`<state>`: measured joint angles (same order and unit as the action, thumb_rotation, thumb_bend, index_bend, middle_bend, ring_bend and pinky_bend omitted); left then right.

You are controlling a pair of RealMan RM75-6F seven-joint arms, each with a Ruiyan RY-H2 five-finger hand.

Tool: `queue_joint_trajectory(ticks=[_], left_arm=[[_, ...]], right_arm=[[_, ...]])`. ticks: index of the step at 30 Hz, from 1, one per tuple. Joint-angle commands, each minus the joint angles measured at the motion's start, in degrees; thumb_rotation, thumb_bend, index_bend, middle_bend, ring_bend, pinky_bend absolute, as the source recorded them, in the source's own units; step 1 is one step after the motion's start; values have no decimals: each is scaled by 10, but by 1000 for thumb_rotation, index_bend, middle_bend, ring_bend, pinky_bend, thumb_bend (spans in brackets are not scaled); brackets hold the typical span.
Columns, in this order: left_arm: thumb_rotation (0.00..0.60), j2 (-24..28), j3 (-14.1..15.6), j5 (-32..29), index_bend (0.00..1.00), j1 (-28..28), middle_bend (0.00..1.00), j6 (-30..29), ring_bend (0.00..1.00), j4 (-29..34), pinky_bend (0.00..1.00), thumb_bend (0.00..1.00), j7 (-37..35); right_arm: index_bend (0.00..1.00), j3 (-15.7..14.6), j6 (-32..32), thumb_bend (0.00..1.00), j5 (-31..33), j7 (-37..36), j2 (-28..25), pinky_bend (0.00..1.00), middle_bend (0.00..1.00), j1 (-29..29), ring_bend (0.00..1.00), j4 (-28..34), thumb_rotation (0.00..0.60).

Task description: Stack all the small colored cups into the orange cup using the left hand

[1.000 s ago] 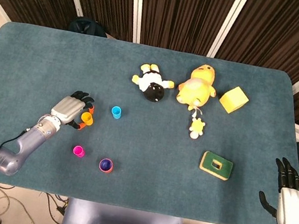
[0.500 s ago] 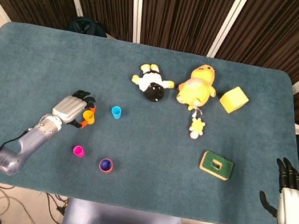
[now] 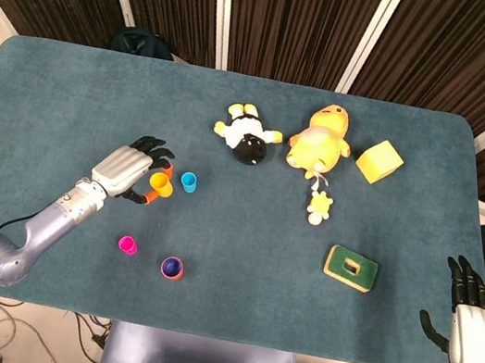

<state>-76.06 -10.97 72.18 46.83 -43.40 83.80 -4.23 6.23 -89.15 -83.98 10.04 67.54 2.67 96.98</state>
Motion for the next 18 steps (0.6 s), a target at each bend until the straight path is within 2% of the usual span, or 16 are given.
queue_joint_trajectory(ticks=[1,18], left_arm=[[600,33,-6,5,442,4,186,6,41,50,60,368,-8],[600,76,19,29,439,25,184,49,41,161,58,367,4]], right_arm=[[49,0,0,335,0,0,0,65,72,0,136,0,600],[49,1,2,334,3,3,1,65,72,1,136,-1,600]])
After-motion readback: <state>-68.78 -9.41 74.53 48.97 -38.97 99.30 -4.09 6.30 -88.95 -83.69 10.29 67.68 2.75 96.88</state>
